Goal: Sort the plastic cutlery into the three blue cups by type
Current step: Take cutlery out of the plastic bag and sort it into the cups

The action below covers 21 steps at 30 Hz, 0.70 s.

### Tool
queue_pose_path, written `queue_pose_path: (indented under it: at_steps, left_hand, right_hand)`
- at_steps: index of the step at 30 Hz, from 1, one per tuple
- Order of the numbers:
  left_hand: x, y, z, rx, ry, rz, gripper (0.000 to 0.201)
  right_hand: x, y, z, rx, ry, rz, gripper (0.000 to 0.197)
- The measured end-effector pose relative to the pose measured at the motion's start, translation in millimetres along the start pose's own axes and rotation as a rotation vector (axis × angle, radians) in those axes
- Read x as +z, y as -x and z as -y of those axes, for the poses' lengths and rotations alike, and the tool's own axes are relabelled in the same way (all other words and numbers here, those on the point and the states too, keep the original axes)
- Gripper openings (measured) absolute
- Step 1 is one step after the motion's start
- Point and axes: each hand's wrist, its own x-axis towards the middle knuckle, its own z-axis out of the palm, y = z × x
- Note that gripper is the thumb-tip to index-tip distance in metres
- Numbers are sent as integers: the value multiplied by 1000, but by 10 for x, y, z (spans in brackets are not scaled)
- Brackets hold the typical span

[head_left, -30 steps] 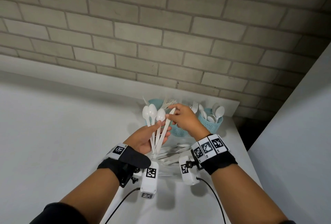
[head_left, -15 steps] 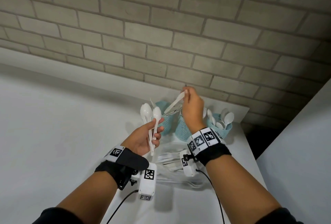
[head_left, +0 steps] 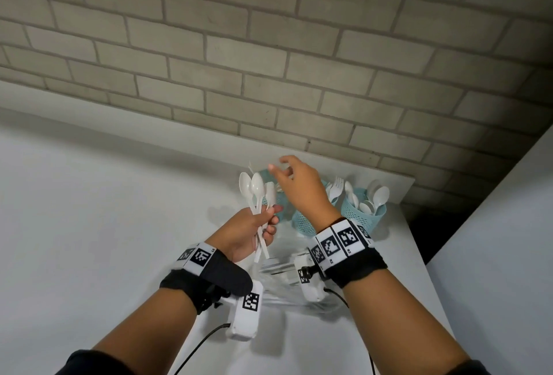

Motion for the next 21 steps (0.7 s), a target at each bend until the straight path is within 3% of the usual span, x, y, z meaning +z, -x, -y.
queue_pose_path:
  at_steps: [2,4,7,11,14,18,21]
  left_hand:
    - [71,3,11,20,-64,28,14]
    - [134,9,33,39,-147,33,14]
    - [201,22,73,35,-238,47,13]
    - [247,60,105,-15,-190,88,16]
    - [258,88,105,-80,-99,136,24]
    - [296,89,129,-112,-171,178,32]
    - [391,72,181,-68,-334,191,16]
  right_hand:
    - [-36,92,22,80,-2,185,58]
    - [-57,172,-14,111,-11,251,50]
    - [-101,274,-81,118,-42,236,33]
    - [-145,363,-166,156,-134,200,33]
    - [-192,399,-262,264,-414,175,28]
    - [-214,462,-348,327,-638,92,17]
    - [-187,541,-321,327,-601,185,49]
